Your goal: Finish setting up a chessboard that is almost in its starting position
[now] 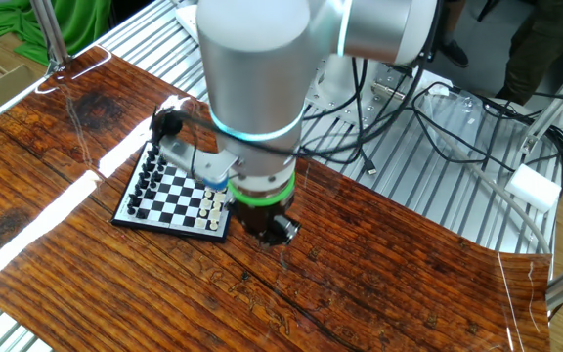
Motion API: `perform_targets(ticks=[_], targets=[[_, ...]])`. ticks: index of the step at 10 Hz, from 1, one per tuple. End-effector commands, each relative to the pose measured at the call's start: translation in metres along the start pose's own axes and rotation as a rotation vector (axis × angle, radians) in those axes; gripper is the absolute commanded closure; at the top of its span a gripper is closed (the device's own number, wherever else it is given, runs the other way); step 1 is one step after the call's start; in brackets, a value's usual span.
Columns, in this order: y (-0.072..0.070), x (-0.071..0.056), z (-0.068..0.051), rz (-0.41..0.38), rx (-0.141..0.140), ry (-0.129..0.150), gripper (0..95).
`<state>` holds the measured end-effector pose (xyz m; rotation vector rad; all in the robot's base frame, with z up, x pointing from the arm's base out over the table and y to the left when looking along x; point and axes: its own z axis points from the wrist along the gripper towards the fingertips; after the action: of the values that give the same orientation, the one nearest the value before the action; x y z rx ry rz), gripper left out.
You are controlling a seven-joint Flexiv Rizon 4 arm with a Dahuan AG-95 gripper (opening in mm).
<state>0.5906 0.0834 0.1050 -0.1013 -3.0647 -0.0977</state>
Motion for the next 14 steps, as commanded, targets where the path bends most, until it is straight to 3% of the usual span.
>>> perform_targets(ticks=[1, 3, 9, 14], targets=[[-0.001, -0.01, 0.011, 0.009, 0.002, -0.005, 95.0], [-0.004, -0.021, 0.023, 0.018, 0.004, -0.012, 95.0], [-0.01, -0.037, 0.054, 0.031, 0.018, -0.022, 95.0], [-0.013, -0.038, 0.073, 0.043, 0.018, -0.032, 95.0]])
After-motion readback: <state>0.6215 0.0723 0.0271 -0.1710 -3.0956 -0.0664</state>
